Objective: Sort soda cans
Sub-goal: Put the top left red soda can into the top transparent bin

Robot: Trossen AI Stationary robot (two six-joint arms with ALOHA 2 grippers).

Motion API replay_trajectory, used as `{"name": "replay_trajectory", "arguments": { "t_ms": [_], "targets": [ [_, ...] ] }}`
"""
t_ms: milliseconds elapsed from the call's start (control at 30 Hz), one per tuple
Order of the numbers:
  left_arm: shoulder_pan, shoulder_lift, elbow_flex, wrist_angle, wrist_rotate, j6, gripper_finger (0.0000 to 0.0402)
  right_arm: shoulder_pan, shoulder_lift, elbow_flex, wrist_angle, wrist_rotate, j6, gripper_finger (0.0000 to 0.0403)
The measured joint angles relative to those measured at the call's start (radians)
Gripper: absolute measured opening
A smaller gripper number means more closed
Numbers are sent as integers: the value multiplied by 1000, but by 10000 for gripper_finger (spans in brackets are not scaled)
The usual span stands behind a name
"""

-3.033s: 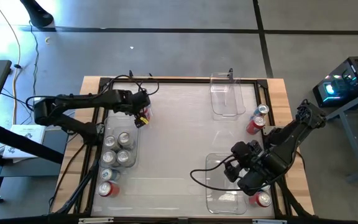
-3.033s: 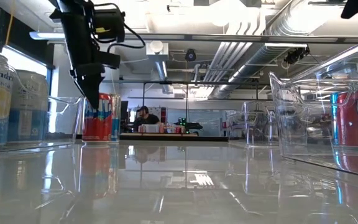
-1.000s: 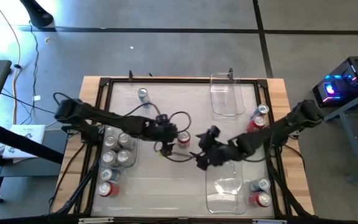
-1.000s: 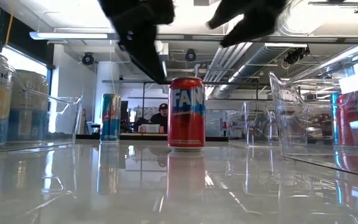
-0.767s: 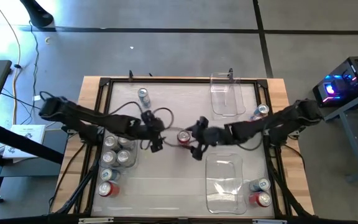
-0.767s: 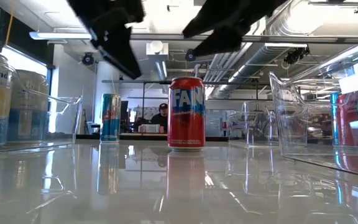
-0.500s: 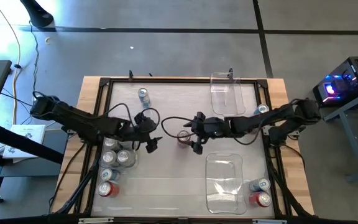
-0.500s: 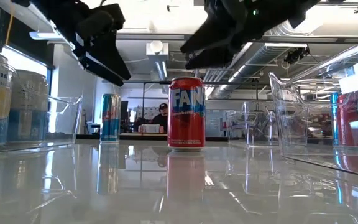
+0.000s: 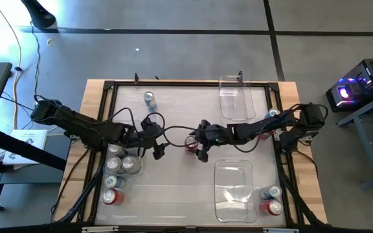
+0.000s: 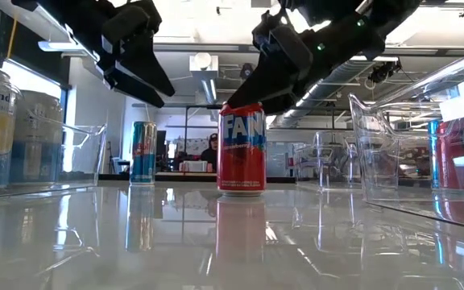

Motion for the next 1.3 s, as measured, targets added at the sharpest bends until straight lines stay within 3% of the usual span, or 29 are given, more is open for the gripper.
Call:
{"name": "replay_trajectory", "arguments": {
  "t_ms": [300,467,600,700,900,1033,1133,1300],
  "targets": [
    [0,0,0,38,-1,15,336,6,5,1,2,22,54,265],
    [0,0,0,38,-1,10,336,35,-55,-2,-39,129,73,261],
    [0,0,0,37,-1,9,336,55,-209,-1,-113,251,100,261],
    [0,0,0,38,-1,9,336,64,-353,0,-228,349,135,261],
    [0,0,0,53,-1,9,336,44,-656,1,-592,647,306,261],
    [0,1,0,65,-1,17,336,-12,-772,1,-881,700,497,261],
    [0,1,0,85,-1,33,336,-54,-788,1,-1055,708,605,261],
    [0,1,0,103,-1,42,336,-108,-765,0,-1142,718,641,261]
  ]
}}
